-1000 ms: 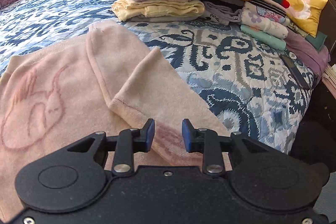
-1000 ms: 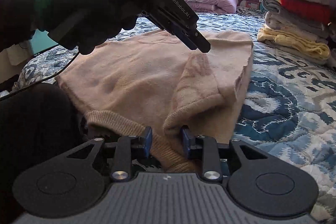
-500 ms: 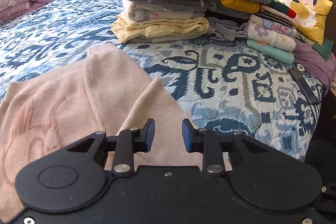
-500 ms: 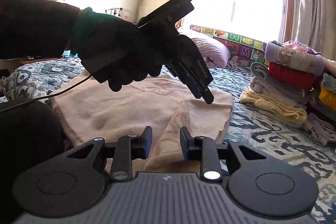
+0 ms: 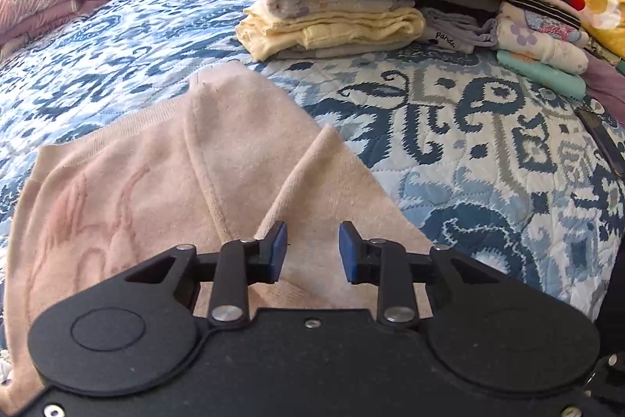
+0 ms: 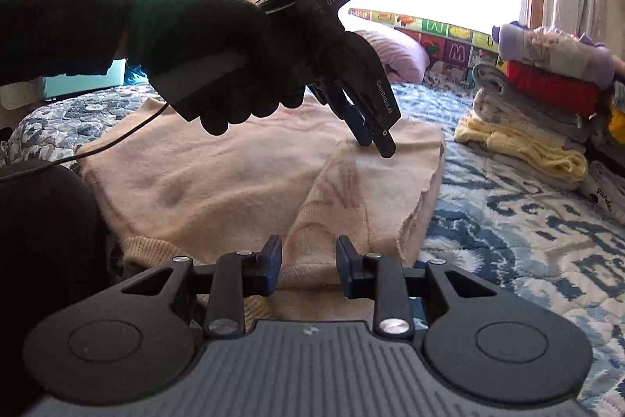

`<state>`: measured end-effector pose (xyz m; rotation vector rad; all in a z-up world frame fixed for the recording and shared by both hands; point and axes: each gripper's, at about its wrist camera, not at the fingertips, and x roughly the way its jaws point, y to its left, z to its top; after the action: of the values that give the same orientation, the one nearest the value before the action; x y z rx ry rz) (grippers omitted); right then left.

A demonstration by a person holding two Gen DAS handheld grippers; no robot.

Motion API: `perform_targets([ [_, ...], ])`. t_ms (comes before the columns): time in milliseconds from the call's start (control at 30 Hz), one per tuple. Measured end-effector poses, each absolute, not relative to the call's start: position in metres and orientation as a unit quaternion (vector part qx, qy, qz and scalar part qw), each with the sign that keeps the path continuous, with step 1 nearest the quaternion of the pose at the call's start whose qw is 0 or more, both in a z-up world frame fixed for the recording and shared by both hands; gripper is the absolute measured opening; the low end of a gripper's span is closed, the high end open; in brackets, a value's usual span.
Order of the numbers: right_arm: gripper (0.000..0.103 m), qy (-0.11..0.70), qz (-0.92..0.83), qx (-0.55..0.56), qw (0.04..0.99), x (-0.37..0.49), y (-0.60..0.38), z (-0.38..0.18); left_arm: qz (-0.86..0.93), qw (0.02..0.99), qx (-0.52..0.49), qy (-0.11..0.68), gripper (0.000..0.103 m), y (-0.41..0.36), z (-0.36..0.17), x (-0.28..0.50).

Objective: Fold clothes

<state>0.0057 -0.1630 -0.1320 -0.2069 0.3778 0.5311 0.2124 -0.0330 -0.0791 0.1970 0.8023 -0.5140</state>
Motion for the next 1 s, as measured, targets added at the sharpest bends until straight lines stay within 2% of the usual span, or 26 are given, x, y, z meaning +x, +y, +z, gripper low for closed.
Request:
perform_targets([
  [100,0.031,0.157,0.259,-0.1,0.948,0.001,-0.166,-0.128,-0.243,0.88,0.092,0.397,0.029,-0.03,-0.09,0.205],
  [133,0.031,0.176,0.262,-0.094,0.944,0.009,-0.165,-0.132,-0.235,0.88,0.087,0.402,0.03,-0.029,-0.098,0.206],
  [167,0.031,0.208,0.263,-0.089,0.938,0.02,-0.162,-0.139,-0.228,0.88,0.082,0.408,0.037,-0.028,-0.106,0.208],
  [233,0.033,0.251,0.266,-0.064,0.928,0.036,-0.163,-0.15,-0.218,0.88,0.076,0.416,0.04,-0.026,-0.114,0.208],
  [300,0.032,0.256,0.266,-0.054,0.928,0.032,-0.17,-0.143,-0.22,0.879,0.08,0.416,0.041,-0.024,-0.104,0.204],
  [400,0.034,0.236,0.271,-0.074,0.93,0.007,-0.179,-0.127,-0.224,0.879,0.082,0.412,0.052,-0.019,-0.088,0.193],
  [667,0.041,0.241,0.265,-0.009,0.934,-0.013,-0.209,-0.115,-0.211,0.902,-0.012,0.376,0.068,0.061,-0.042,0.121],
  [833,0.055,0.252,0.279,0.02,0.927,-0.017,-0.215,-0.116,-0.153,0.923,-0.038,0.35,0.071,0.121,-0.035,0.068],
  [1000,0.056,0.25,0.319,-0.016,0.914,-0.027,-0.197,-0.119,-0.055,0.925,-0.113,0.358,0.071,0.179,-0.065,0.029],
])
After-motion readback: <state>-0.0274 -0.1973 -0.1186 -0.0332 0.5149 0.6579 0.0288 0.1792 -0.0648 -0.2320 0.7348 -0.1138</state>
